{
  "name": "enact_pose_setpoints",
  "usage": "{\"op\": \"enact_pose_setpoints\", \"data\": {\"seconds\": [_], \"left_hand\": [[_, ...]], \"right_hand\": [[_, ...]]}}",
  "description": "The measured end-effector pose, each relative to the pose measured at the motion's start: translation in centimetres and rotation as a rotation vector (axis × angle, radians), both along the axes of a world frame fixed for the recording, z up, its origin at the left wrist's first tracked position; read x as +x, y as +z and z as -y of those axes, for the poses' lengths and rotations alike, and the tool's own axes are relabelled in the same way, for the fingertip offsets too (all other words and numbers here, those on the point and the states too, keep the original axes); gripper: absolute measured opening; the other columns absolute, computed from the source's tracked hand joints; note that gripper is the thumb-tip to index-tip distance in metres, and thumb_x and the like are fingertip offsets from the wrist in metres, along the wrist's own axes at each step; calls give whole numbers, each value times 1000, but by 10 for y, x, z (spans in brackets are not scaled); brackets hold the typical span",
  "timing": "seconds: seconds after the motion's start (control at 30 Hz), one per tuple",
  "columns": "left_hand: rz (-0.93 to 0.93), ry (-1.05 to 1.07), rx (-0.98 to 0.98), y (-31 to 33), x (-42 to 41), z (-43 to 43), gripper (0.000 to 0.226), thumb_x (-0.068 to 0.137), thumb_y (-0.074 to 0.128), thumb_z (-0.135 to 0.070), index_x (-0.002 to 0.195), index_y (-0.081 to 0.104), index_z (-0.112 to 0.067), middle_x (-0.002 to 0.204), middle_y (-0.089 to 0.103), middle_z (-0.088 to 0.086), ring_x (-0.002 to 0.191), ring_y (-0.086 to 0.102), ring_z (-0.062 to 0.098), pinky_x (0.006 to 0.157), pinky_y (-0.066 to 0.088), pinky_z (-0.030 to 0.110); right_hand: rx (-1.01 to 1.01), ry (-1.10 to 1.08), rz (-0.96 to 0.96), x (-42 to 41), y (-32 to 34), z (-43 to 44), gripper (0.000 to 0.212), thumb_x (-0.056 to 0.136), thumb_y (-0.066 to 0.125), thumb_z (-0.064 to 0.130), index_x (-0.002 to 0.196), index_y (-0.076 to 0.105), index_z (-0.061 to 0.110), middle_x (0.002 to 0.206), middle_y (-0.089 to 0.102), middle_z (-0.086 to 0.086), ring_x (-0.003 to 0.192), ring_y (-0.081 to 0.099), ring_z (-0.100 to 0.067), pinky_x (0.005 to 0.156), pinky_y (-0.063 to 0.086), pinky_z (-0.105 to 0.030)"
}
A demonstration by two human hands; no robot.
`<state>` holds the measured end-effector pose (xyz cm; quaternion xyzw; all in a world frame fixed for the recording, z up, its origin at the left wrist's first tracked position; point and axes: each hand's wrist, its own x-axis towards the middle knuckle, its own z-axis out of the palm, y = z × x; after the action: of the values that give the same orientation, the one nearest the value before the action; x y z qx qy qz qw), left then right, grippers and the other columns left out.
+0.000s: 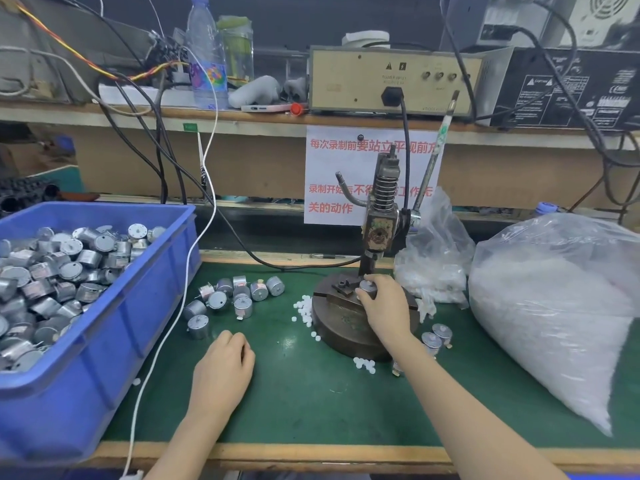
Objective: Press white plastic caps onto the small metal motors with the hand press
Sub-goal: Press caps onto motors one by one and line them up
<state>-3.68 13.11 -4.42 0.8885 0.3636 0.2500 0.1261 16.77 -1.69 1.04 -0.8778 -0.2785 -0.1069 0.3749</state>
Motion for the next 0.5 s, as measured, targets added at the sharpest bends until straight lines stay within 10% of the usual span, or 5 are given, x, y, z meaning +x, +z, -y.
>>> {"op": "enact_pose_setpoints", "data": {"seconds": [0.5], "left_hand": [[9,-11,26,0,1,0,16,91,47,-19,75,46,-14,79,45,-1,75,50,21,58,34,30]], "right_hand": [[84,186,-24,-57,-29,76,23,80,72,25,101,68,18,96,62,11,94,52,-11,78,35,-14]]}}
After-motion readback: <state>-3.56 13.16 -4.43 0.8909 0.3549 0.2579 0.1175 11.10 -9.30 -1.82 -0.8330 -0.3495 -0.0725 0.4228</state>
